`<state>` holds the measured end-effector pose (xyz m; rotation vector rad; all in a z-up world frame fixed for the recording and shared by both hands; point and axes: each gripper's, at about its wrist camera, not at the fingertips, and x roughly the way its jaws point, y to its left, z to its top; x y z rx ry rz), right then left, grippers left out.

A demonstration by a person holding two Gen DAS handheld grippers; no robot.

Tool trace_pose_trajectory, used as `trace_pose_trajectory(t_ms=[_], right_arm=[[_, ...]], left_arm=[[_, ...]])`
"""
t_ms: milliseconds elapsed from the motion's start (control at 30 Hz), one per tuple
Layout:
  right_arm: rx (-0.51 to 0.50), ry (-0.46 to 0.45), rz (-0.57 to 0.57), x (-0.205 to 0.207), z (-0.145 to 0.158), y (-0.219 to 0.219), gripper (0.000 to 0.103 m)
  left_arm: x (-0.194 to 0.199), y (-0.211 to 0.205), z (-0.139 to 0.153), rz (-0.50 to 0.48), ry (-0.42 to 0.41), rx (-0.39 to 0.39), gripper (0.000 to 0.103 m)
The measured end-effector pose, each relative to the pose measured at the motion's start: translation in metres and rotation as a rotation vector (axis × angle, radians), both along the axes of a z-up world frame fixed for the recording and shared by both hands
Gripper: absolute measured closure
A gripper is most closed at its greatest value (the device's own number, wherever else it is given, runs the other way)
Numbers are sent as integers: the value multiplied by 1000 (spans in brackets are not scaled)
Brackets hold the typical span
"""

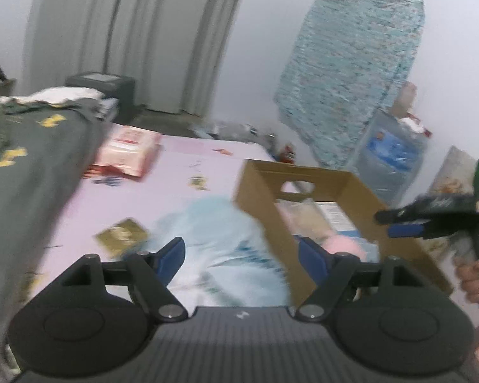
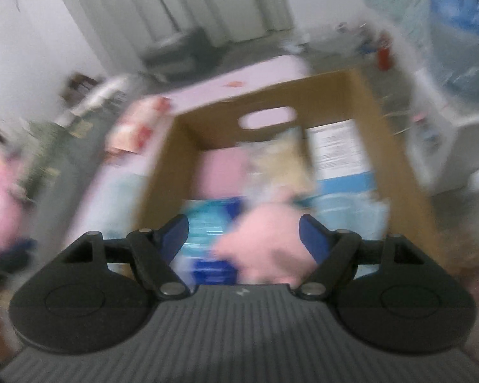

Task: Organize soft objects
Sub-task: 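Carry the blue towel bundle with the right tool into the box and release, then reach the right tool to the white yogurt cup and grasp it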

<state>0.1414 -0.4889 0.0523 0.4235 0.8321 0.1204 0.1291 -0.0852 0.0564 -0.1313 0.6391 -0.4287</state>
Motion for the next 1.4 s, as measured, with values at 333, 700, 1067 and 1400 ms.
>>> trace_pose_trajectory(t_ms=[333, 700, 1067, 1400], right_arm=[[426, -18, 283, 11, 2, 96, 29], [395, 186, 681, 39, -39, 271, 56], [195, 250, 730, 50, -79, 333, 59], [205, 274, 754, 44, -93, 343, 66]], left_arm=[[-42, 82, -23, 159, 53, 72, 22], [-89, 114, -53, 181, 90, 107, 22], [-90, 83, -94, 167, 122, 210, 27], [-78, 72, -110, 241, 115, 271, 36]])
